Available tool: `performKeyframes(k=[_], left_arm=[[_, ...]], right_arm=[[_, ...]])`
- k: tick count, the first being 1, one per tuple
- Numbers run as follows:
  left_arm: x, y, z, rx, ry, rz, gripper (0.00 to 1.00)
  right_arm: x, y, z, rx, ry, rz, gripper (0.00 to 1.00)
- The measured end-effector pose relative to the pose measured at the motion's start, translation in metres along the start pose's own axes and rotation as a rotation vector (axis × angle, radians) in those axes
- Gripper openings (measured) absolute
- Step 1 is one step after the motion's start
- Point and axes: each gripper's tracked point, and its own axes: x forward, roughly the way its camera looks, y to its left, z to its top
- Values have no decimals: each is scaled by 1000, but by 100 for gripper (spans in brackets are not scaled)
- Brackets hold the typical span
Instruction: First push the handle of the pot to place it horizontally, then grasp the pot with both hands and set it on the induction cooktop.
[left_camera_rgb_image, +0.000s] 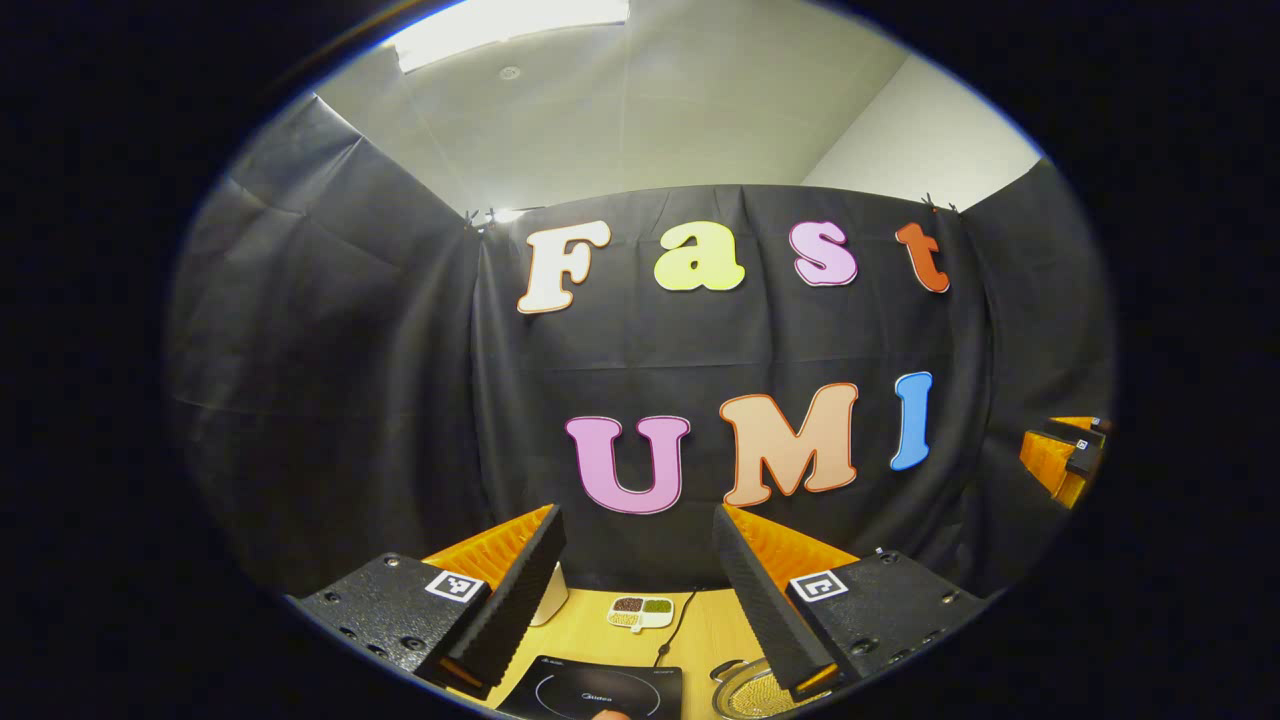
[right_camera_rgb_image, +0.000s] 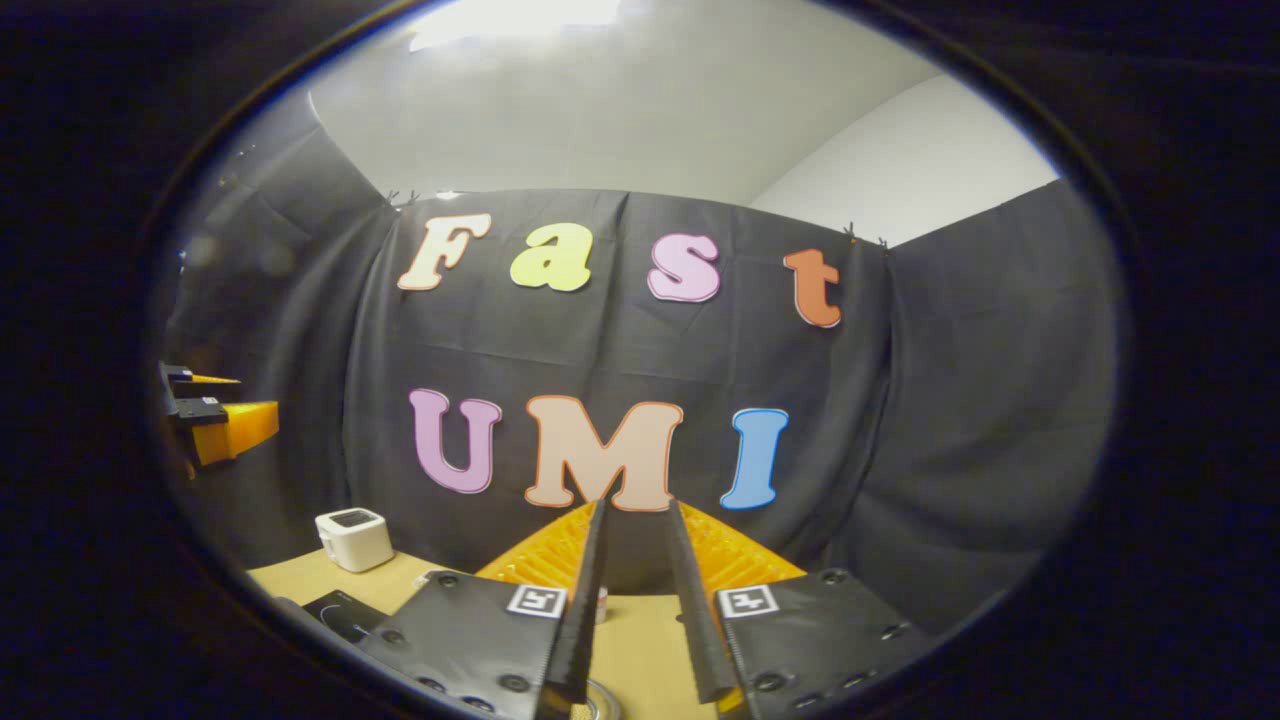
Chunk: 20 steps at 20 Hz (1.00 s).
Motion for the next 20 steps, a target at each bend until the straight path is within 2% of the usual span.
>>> performKeyframes(k=[1, 2, 3, 11, 20], left_arm=[[-1, 0, -1, 0, 2, -1, 95], [-1, 0, -1, 3, 3, -1, 92], [-2, 0, -1, 5, 4, -1, 92], [-3, -1, 0, 11, -2, -5, 95], [-5, 2, -4, 35, -1, -3, 95]], right_arm=[[-2, 0, 0, -6, 4, -1, 30], [0, 3, -3, -6, 10, 1, 17], [-1, 6, -4, -1, 17, 12, 14], [-6, 25, -17, -8, 40, 70, 14], [-13, 47, -67, -19, 152, 132, 14]])
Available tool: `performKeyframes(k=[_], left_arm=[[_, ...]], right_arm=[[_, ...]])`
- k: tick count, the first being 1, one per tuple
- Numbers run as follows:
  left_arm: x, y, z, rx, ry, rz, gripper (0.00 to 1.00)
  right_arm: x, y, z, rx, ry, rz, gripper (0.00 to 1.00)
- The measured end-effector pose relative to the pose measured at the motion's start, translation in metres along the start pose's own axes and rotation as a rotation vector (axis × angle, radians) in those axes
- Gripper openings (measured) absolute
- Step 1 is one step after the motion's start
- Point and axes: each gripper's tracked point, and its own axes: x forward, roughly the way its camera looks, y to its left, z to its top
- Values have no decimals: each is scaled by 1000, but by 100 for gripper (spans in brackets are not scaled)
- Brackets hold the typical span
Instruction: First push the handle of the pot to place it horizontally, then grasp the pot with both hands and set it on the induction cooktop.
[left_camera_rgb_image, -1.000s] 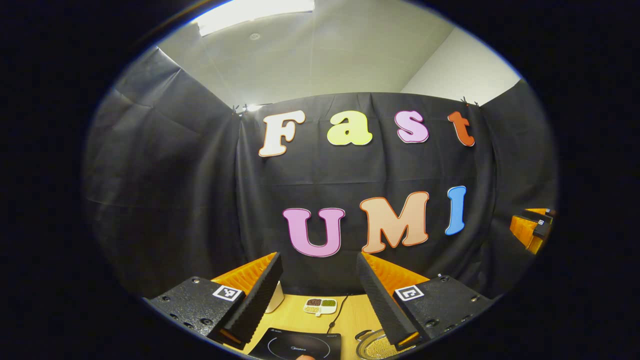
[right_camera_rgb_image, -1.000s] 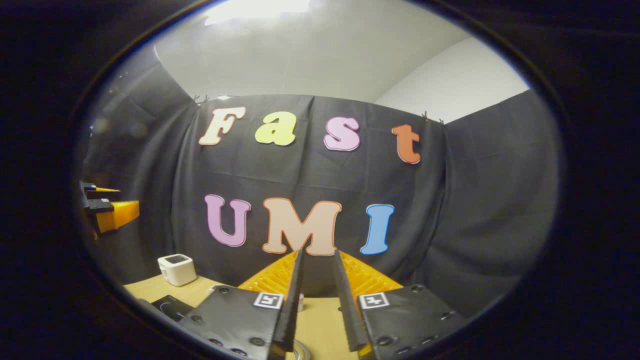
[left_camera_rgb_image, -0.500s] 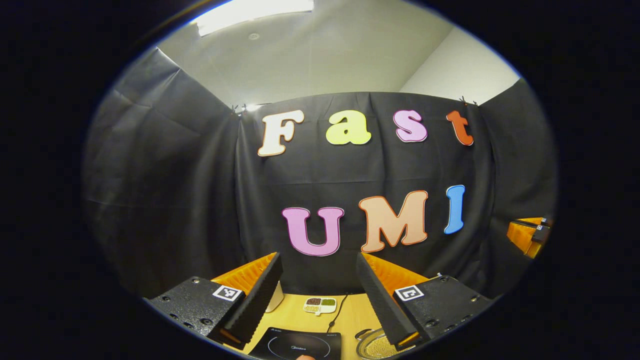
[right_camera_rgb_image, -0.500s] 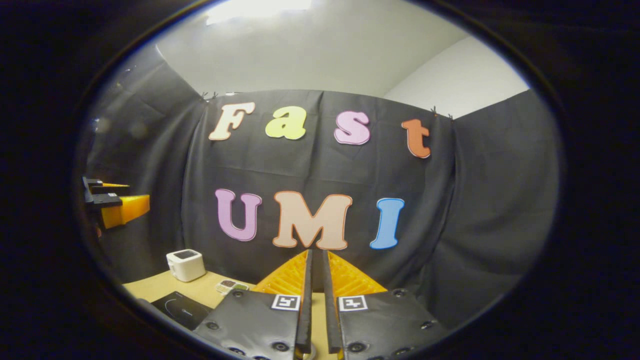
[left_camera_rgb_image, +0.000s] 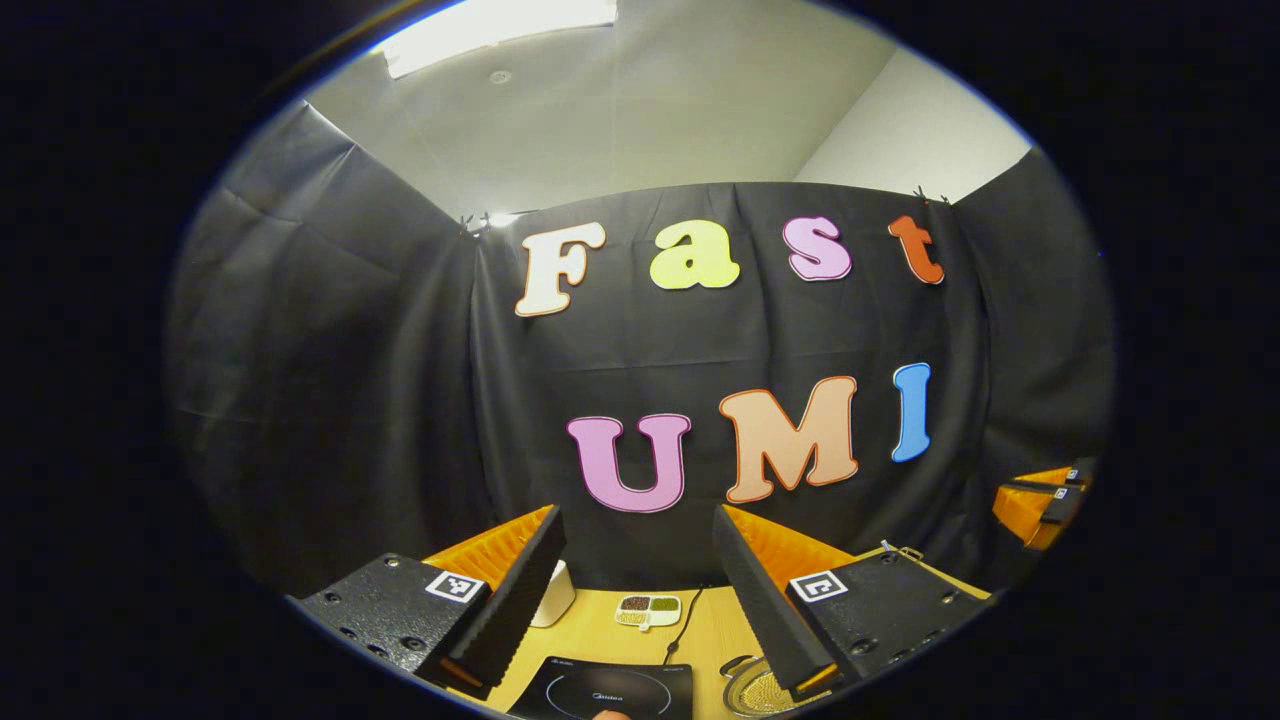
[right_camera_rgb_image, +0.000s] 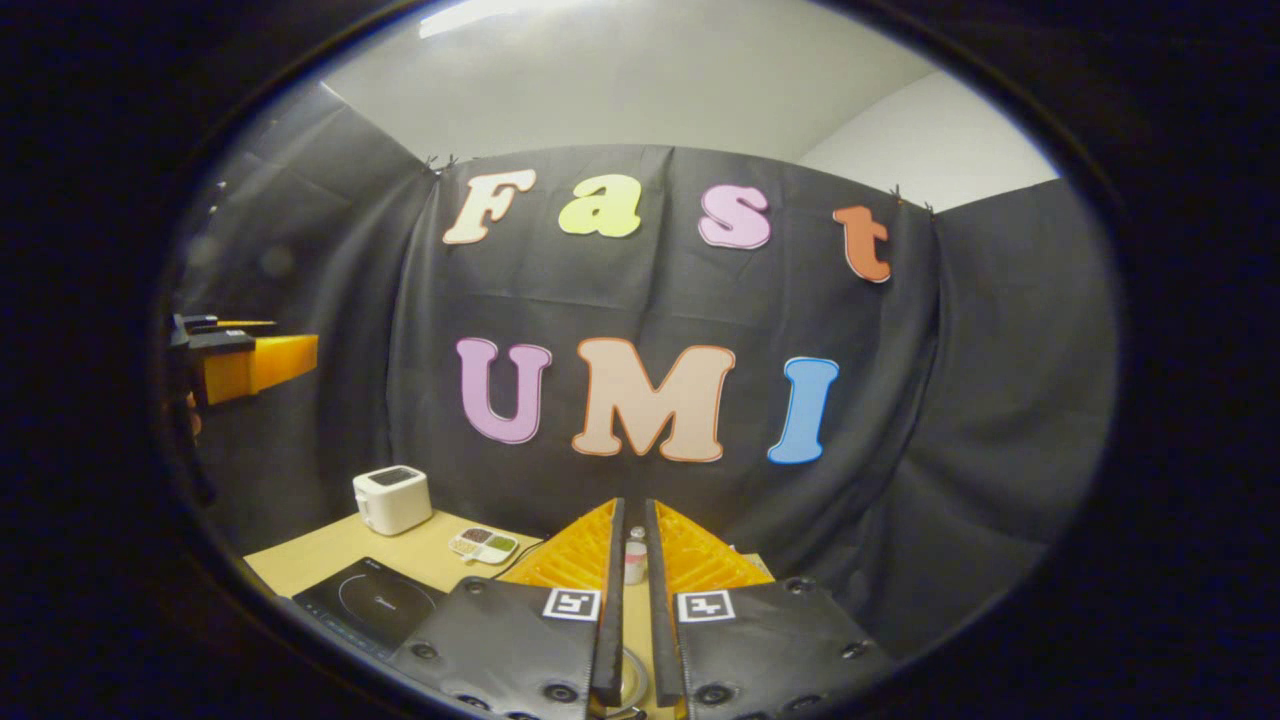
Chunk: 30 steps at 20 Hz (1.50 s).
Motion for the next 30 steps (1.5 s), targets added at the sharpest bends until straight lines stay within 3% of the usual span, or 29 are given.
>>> performKeyframes(k=[4, 16, 25, 30], left_arm=[[2, 2, 1, 1, -4, 2, 96], [-1, 30, -10, 15, 18, 69, 96], [-4, 40, -21, 7, 41, 106, 96], [-4, 43, -26, 2, 51, 125, 96]], right_arm=[[4, 13, -45, 1, 95, 31, 14], [-31, 57, -256, -27, 555, 187, 14], [-86, 66, -363, -28, 897, 299, 16], [-109, 64, -408, -13, 1082, 325, 14]])
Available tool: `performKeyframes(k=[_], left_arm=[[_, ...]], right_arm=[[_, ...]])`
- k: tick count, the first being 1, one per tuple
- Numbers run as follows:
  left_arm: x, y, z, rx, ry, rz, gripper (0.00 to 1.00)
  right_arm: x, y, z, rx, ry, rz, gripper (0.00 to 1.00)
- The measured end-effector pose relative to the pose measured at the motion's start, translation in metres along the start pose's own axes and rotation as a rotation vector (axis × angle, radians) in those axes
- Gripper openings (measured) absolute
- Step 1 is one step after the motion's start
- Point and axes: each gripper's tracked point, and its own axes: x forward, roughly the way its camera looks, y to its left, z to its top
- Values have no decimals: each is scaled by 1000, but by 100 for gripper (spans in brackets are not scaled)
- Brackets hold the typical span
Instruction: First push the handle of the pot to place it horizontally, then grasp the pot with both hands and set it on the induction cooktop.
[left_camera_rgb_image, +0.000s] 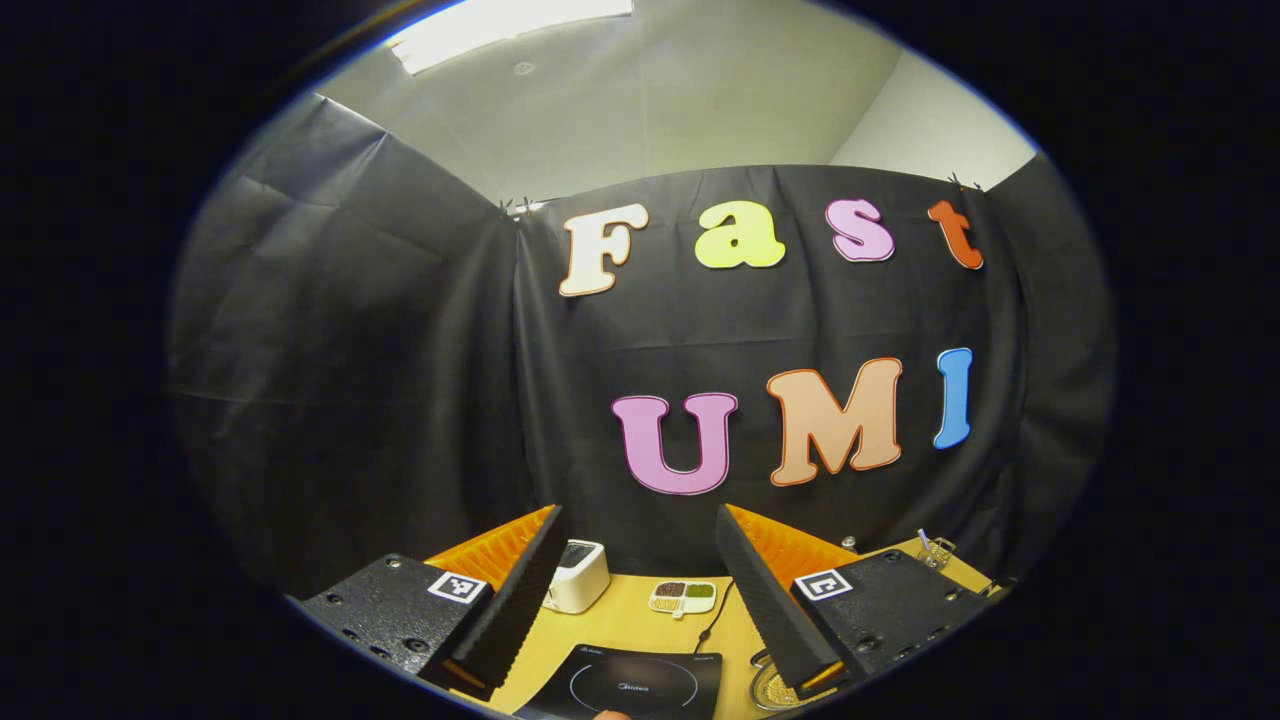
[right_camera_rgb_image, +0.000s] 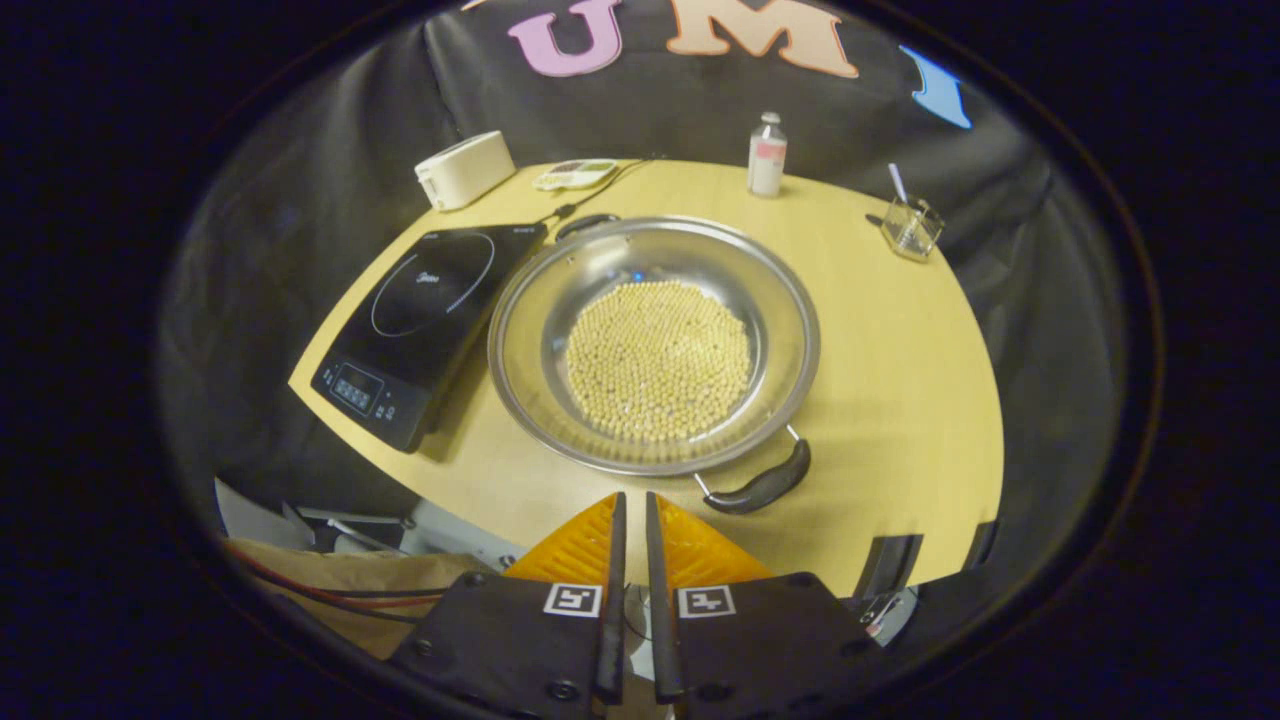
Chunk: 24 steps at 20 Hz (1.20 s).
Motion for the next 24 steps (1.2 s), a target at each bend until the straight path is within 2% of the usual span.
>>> performKeyframes(k=[3, 6, 9, 12, 13, 14, 15, 24], left_arm=[[-2, 2, -2, 6, 4, 12, 96], [-3, 8, -4, 13, 6, 34, 96], [-4, 18, -8, 18, 16, 64, 96], [-6, 25, -12, 15, 30, 91, 96], [-7, 27, -14, 13, 33, 99, 96], [-6, 29, -15, 13, 36, 107, 96], [-7, 31, -17, 13, 39, 116, 96], [-10, 42, -27, 0, 61, 170, 96]], right_arm=[[14, -6, -22, 17, 126, 9, 14], [27, -6, -31, 77, 188, 36, 14], [36, -6, -29, 107, 196, 52, 14], [40, -18, -22, 79, 186, 13, 14], [42, -20, -21, 78, 196, 9, 23], [43, -23, -20, 76, 192, 4, 14], [43, -28, -18, 78, 188, -5, 23], [51, -83, 10, 142, 144, -80, 22]])
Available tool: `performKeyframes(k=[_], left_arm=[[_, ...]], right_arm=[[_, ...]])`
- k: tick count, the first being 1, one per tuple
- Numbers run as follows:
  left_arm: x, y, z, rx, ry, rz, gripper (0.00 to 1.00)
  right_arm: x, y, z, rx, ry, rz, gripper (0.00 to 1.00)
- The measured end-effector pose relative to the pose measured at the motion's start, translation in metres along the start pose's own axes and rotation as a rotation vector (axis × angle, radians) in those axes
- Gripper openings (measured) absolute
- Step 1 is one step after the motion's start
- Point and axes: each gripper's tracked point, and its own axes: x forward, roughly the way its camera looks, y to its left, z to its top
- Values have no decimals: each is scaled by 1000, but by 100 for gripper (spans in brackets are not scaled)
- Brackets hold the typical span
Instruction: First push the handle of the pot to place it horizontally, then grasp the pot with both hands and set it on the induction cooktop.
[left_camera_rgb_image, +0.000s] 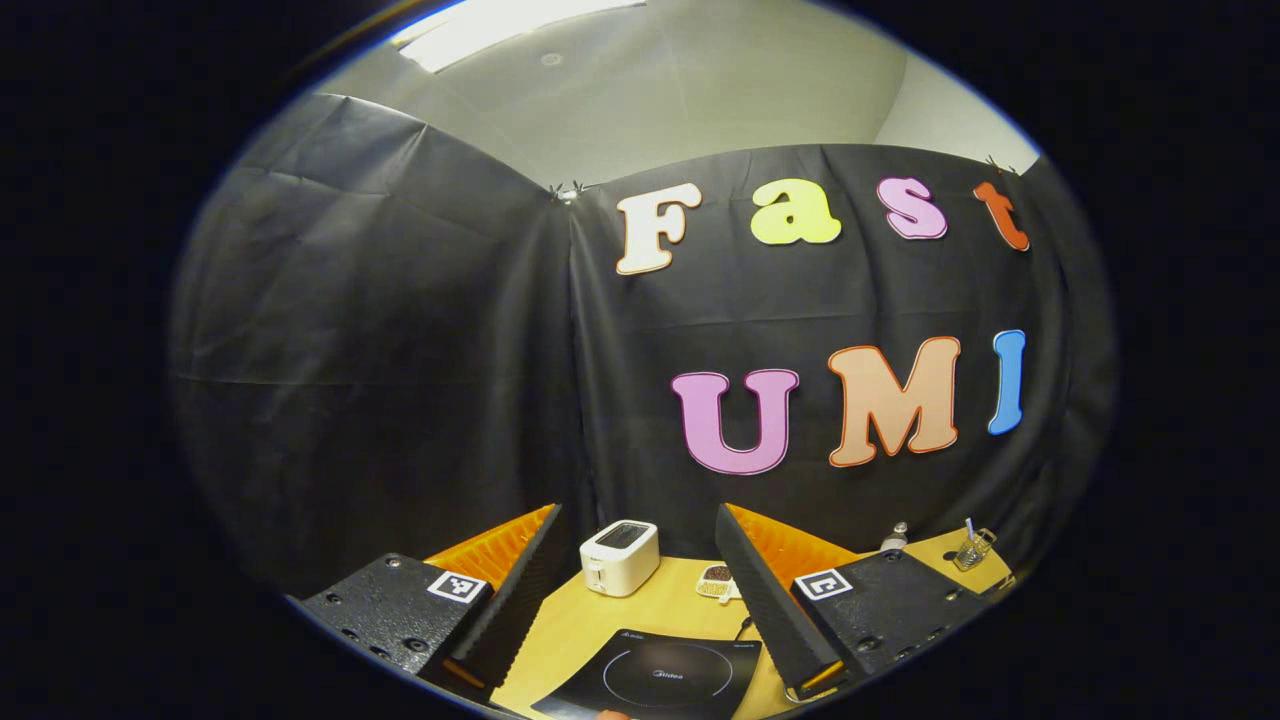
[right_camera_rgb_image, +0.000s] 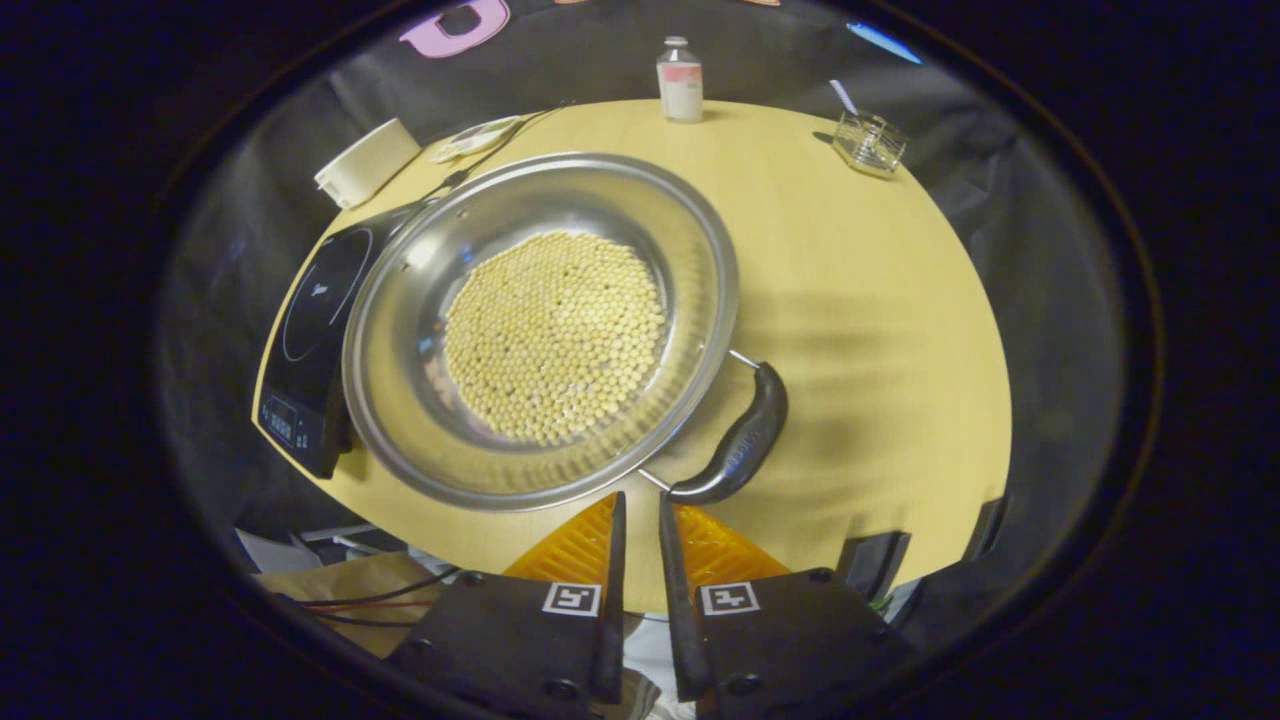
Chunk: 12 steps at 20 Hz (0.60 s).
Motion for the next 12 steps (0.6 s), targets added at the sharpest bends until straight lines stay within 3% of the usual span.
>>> performKeyframes(k=[12], left_arm=[[2, 7, -18, 19, 56, 28, 96]], right_arm=[[6, -53, 66, -21, -135, -129, 22]])
